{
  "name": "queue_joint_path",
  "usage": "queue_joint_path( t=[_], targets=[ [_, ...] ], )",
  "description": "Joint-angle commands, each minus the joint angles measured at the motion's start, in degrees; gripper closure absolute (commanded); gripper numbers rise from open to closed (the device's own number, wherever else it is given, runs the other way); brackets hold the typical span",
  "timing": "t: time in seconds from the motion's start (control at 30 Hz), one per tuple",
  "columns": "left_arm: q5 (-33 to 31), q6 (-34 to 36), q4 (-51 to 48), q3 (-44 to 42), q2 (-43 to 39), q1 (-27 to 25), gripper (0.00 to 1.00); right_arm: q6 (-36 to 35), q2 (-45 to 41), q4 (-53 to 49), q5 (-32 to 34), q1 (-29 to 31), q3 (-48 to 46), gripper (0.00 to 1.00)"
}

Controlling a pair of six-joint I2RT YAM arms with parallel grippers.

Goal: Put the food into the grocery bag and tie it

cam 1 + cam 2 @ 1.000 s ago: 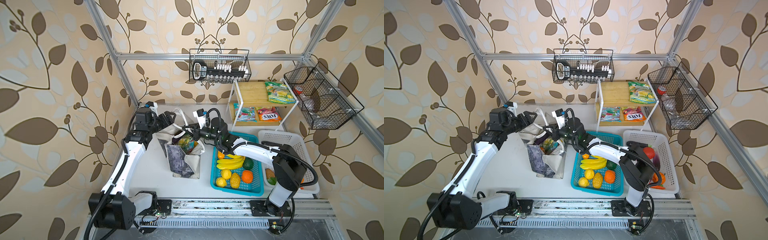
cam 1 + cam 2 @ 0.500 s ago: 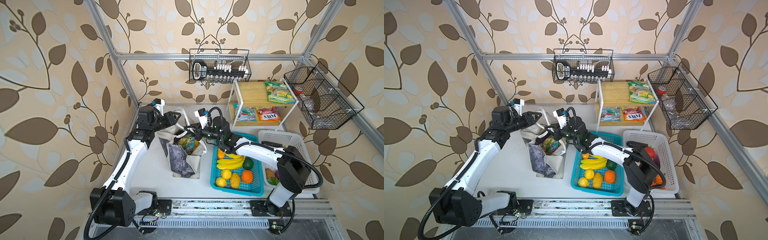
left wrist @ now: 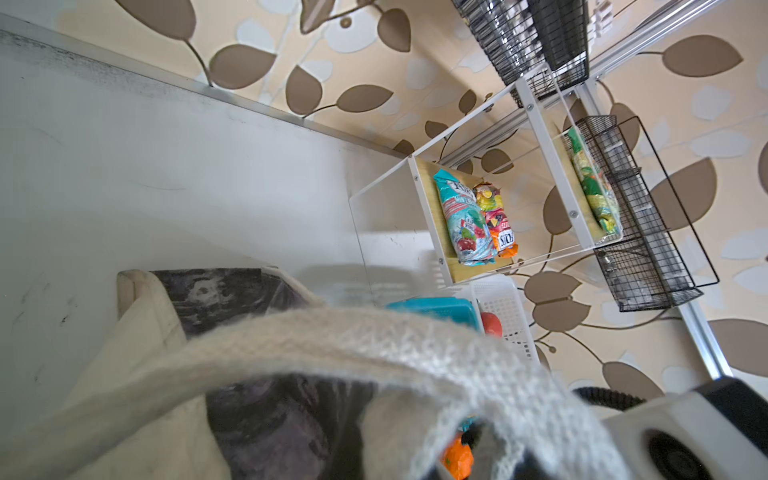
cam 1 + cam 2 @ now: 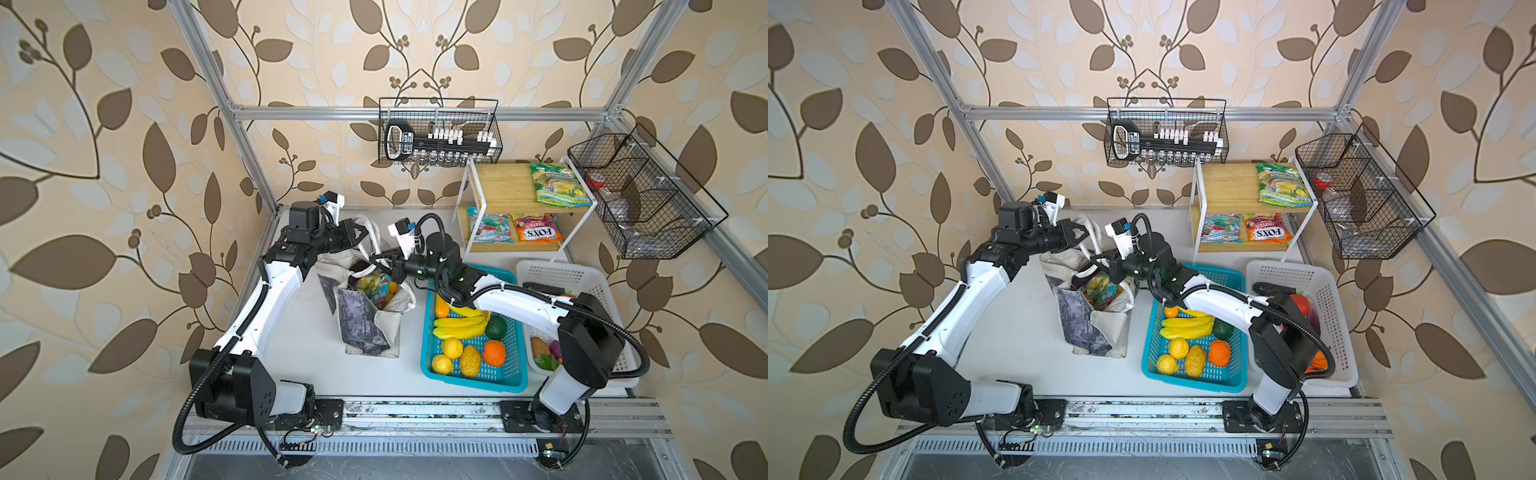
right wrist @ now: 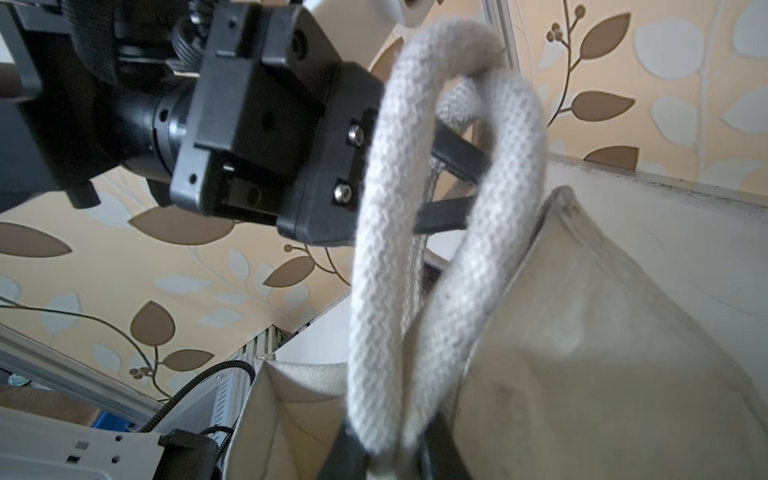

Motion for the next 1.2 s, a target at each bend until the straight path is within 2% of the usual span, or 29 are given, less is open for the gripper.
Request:
queue_joint_path(
  t=[0.0,0.03,0.07,0.13,0.23,0.33,0.43,0.53,0.77,0.9,1.0,1.1,1.17],
  targets=[
    [-0.8,1.7,-1.5,3.0,-5.0,-1.5,1.00,-2.8,-3.3,-4.3,-2.8,-0.2,0.5,0.71],
    [-1.5,0.9,-1.5,2.6,-6.6,-1.7,1.00,-3.6,-4.2,-5.5,-2.4,-0.5,0.5,0.57],
    [-1.8,0.6,-1.0,2.2,-8.0,-2.0,1.00,-4.0,-5.1,-6.3,-1.8,-0.8,0.2,0.48],
    [-2.4,0.9,-0.6,1.4,-10.3,-2.9,1.00,-4.4,-7.3,-6.7,-1.5,-2.2,-0.7,0.37],
    [-0.5,0.7,1.1,-0.3,-12.1,-3.1,1.00,-3.8,-10.3,-6.5,-3.9,-5.2,-1.2,0.30],
    [-2.2,1.1,-0.1,-0.8,-12.2,-3.1,1.00,-6.4,-12.7,-9.8,-5.2,-6.7,0.1,0.27],
    [-0.6,0.7,0.4,-0.4,-11.3,-3.2,1.00,-8.5,-14.5,-9.6,-4.3,-7.9,-0.8,0.16],
    [0.0,0.5,0.8,-0.3,-10.7,-3.4,1.00,-10.0,-12.6,-10.4,-3.3,-9.2,0.5,0.16],
    [-0.5,0.8,3.1,-2.3,-11.3,-3.4,1.00,-13.8,-3.8,-15.3,-6.7,-10.6,9.0,0.37],
    [-1.4,1.4,2.3,-2.9,-12.4,-3.3,1.00,-12.3,-2.7,-13.6,-8.5,-12.1,9.4,0.33],
    [-1.4,0.8,3.5,-3.7,-12.6,-3.3,1.00,-11.0,-3.0,-14.6,-5.7,-13.7,9.2,0.18],
    [-1.3,0.2,4.2,-4.0,-12.2,-3.3,1.00,-9.9,-4.0,-15.3,-5.4,-15.5,8.1,0.17],
    [-1.1,-0.8,5.3,-4.4,-12.0,-3.3,1.00,-10.7,-4.0,-15.1,-8.7,-15.5,7.4,0.21]
  ],
)
